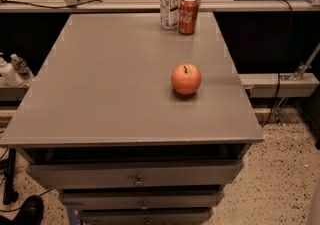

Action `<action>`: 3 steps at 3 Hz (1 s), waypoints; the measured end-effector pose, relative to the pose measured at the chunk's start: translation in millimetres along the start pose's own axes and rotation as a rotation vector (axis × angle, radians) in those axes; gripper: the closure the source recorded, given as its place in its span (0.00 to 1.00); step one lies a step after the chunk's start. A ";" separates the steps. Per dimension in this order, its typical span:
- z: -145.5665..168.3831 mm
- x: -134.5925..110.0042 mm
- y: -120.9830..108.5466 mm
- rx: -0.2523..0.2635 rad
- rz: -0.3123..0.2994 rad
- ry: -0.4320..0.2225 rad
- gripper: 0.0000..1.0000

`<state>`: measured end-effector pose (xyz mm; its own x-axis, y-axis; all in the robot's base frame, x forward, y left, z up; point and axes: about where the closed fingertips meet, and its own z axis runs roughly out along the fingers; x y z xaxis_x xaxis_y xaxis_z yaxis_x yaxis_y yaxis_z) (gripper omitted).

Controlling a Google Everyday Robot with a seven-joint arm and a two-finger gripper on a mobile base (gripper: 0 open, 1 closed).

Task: Move coke can near blue plastic bottle

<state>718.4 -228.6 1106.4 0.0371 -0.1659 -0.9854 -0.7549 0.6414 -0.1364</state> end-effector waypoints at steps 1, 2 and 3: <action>-38.1 -52.8 26.4 0.003 -0.090 -0.016 0.00; -66.4 -93.2 51.6 0.008 -0.178 -0.031 0.00; -68.8 -99.3 55.1 0.009 -0.189 -0.034 0.00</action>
Offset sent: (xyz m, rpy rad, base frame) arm -0.1455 -0.0015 0.1386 -0.1562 -0.2595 0.0092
